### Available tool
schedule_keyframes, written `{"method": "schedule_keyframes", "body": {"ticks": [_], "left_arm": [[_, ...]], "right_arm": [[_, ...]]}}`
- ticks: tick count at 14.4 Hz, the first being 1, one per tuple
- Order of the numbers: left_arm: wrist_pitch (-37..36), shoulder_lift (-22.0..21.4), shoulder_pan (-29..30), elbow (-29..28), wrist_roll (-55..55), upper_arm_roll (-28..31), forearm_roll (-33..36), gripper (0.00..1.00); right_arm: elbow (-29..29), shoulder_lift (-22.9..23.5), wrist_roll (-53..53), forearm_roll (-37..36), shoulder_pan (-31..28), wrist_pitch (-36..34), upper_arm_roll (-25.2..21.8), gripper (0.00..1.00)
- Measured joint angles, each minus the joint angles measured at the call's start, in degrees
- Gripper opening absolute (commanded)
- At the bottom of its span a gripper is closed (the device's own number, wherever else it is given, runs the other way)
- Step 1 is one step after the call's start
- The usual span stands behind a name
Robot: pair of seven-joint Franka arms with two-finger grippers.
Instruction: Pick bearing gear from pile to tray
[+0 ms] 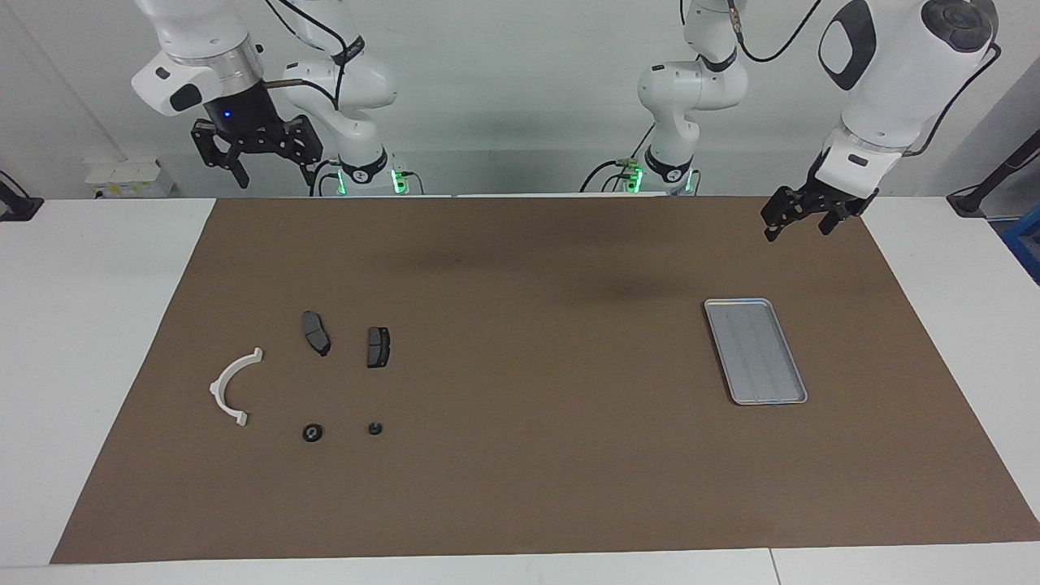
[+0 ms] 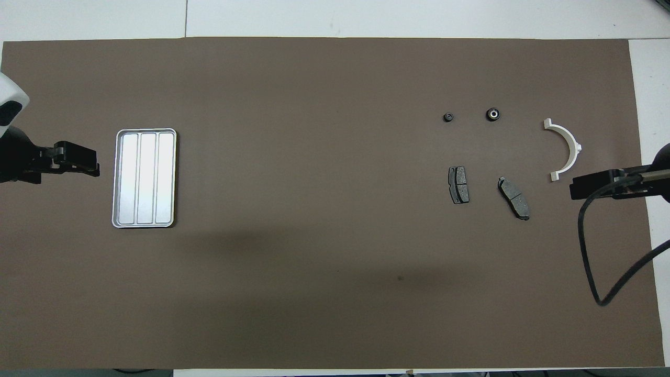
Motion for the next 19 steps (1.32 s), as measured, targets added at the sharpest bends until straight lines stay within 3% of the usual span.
{"method": "schedule_keyframes", "body": {"ticks": [4, 7, 13, 19], "left_arm": [[0.0, 0.0, 0.0, 0.0, 0.0, 0.0, 0.0, 1.0], [0.0, 0.0, 0.0, 0.0, 0.0, 0.0, 0.0, 1.0], [0.0, 0.0, 0.0, 0.0, 0.0, 0.0, 0.0, 1.0], [0.0, 0.0, 0.0, 0.0, 0.0, 0.0, 0.0, 1.0]], "right_arm": [[-1.0, 0.9, -0.1, 0.0, 0.2, 2.3, 0.3, 1.0], [-2.0, 5.8, -0.1, 0.0, 0.2, 6.5, 0.5, 1.0], [-0.6, 22.2, 3.2, -1.3, 2.2, 18.6, 0.6, 1.0], [11.5, 40.2, 12.4, -2.1, 4.9, 23.1, 0.6, 1.0]]}}
